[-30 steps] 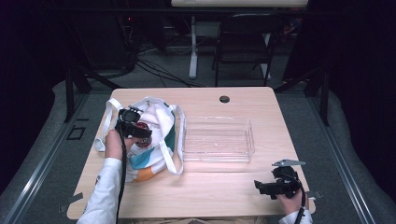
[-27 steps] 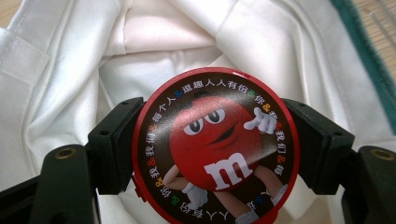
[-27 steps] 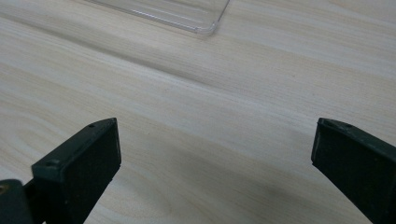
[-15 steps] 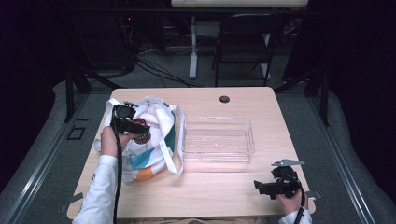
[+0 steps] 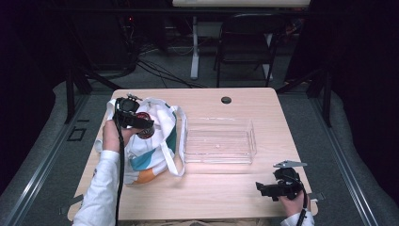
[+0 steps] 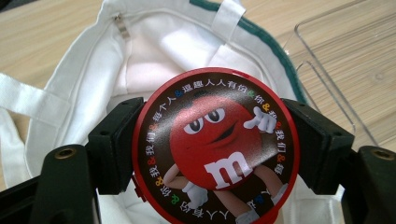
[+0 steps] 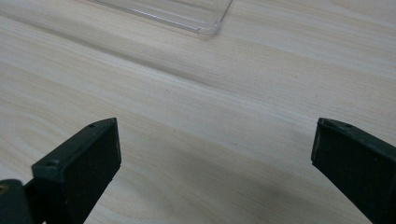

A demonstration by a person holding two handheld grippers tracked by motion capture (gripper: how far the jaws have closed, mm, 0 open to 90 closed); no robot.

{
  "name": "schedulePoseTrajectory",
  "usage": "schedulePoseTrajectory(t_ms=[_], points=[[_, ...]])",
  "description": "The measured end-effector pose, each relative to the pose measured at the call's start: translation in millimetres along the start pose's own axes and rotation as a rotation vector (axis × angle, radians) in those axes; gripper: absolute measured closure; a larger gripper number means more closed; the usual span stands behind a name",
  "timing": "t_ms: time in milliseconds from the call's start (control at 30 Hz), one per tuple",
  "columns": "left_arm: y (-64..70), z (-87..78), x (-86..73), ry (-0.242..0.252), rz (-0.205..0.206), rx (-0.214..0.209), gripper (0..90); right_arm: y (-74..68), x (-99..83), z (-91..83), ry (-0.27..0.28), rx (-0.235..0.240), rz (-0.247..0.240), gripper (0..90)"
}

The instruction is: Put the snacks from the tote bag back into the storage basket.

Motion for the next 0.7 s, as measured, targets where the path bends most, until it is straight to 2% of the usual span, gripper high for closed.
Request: schedulePoseTrajectory(t_ms=[700], points=[[14.2,-19.3,20.7,0.027,0.044,0.002,26.4,-0.7,0.4,0.2,-0.001,0.001,-0.001,1.3]])
Point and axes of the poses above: each handheld gripper's, and its own axes: z roughly forward along the jaws, x roughly out of its top, y roughly to its right, the point moved 5 cm from there along z, roughly forward along the jaws, and after that the axes turned 12 degrees about -y, right-handed, at the moved point
